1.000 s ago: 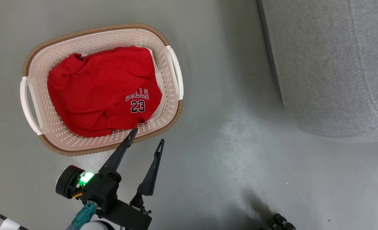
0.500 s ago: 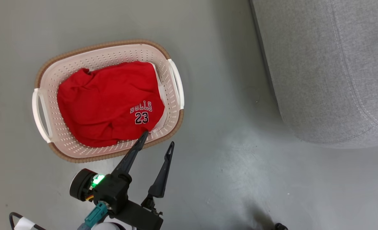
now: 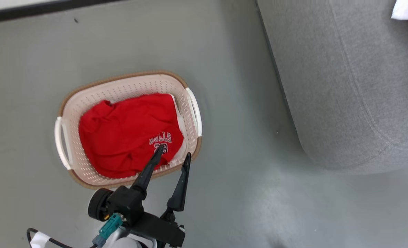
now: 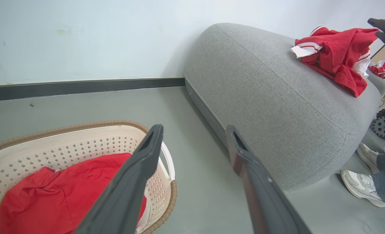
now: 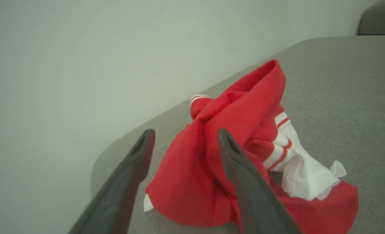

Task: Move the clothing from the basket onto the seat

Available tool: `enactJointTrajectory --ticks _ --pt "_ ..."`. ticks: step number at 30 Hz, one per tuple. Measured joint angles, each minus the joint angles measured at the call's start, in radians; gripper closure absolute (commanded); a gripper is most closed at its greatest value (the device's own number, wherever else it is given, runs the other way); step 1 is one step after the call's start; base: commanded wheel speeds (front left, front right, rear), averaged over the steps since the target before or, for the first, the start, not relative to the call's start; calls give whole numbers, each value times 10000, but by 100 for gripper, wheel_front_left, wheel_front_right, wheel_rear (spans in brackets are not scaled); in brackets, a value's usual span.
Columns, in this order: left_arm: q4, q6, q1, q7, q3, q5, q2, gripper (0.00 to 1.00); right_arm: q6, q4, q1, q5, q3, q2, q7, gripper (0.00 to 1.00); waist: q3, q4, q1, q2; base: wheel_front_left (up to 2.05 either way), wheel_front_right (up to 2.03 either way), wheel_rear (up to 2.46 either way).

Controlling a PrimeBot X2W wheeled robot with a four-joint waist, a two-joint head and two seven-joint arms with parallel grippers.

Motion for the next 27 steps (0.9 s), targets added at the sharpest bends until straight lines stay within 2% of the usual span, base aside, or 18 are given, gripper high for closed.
enactJointTrajectory --ticks 7,13,27 --pt "656 75 -2 -171 140 -364 -485 0 25 -1020 1805 -447 274 683 2 0 -883 256 -2 -1 0 0 0" --pt "1281 82 -1 -188 238 -477 -642 0 25 -1517 2991 -786 817 1229 2 0 -1655 684 -1 -2 0 0 0" --pt "2157 341 118 -242 723 -571 -771 0 25 -2913 5632 -825 1983 2278 4 0 -3117 2316 0 -3 0 0 0"
